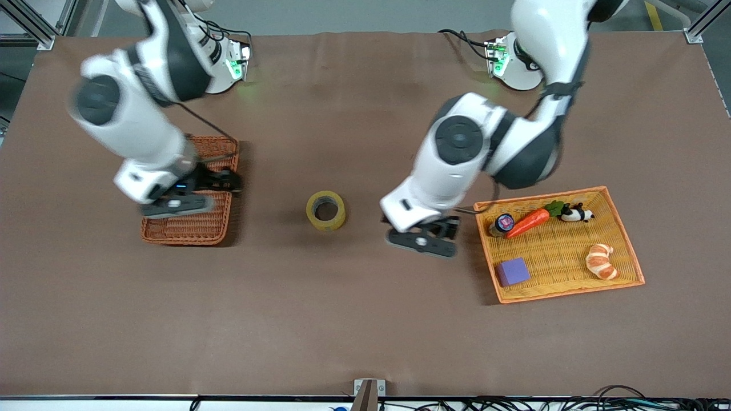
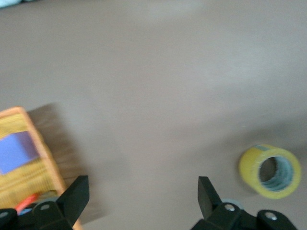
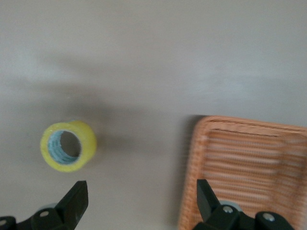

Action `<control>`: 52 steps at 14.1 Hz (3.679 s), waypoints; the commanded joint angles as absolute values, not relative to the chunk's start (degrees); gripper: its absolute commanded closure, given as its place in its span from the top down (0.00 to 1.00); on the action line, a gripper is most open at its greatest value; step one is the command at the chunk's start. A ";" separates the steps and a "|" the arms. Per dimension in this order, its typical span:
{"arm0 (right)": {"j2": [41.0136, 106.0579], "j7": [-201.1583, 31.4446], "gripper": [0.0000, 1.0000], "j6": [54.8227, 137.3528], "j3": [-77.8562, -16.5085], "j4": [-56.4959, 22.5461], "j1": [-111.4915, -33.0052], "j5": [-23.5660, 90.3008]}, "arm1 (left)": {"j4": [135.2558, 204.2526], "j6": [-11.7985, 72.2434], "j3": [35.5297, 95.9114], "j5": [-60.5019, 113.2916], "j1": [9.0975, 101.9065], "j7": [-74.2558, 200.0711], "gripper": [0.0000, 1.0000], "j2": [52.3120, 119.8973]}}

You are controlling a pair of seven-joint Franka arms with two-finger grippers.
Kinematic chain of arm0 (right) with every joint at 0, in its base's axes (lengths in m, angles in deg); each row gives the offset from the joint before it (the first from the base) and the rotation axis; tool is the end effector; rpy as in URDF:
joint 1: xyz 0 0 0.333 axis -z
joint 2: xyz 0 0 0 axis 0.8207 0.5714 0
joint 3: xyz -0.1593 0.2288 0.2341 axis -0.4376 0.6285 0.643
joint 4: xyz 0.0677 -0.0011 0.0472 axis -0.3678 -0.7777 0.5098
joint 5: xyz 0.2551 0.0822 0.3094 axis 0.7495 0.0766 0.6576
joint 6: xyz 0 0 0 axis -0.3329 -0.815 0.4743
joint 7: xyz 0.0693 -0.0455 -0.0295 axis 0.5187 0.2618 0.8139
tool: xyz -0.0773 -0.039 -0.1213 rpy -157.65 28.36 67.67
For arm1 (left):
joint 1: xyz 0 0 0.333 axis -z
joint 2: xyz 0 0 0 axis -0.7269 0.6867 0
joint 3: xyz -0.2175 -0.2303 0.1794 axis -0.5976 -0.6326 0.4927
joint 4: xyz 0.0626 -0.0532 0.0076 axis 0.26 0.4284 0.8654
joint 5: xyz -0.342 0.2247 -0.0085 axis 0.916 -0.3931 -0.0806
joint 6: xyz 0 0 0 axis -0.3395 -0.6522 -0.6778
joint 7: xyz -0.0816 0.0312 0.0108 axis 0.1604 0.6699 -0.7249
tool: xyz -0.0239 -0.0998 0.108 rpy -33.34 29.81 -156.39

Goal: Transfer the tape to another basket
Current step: 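Grasp the tape with the right gripper while the left gripper withdraws, then carry the tape with the right gripper over the brown basket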

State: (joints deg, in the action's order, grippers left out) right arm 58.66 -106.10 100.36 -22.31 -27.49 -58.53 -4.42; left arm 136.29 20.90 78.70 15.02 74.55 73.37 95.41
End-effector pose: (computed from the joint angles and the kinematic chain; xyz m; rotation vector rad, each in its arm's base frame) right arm 0.5756 0.2332 0.4242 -3.0885 -0.1819 -0.0362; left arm 0.6738 -0.4119 0.4520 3.0490 -0.4215 0.1563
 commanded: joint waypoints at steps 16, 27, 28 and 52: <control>85.48 -129.18 1.00 122.68 -17.39 -26.67 -66.66 -25.79 | 165.04 18.88 74.89 21.16 50.76 64.10 1.00 63.48; 86.81 -129.26 0.00 123.11 -17.39 -26.94 -66.75 -30.02 | 171.91 17.47 80.26 19.86 52.16 61.30 1.00 56.17; 86.90 -129.26 0.00 123.11 -17.39 -26.76 -66.58 -29.93 | 170.25 17.47 80.44 19.78 52.08 60.86 1.00 57.83; 52.98 -85.06 0.00 119.92 -45.25 -55.65 -60.16 -24.13 | 164.26 10.97 79.12 17.75 51.73 66.74 1.00 59.60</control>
State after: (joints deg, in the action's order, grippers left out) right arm 56.99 -86.64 116.13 -44.25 -48.53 -60.00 -24.96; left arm 164.50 12.01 79.43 19.02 51.76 65.80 60.25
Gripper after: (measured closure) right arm 0.789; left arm 0.000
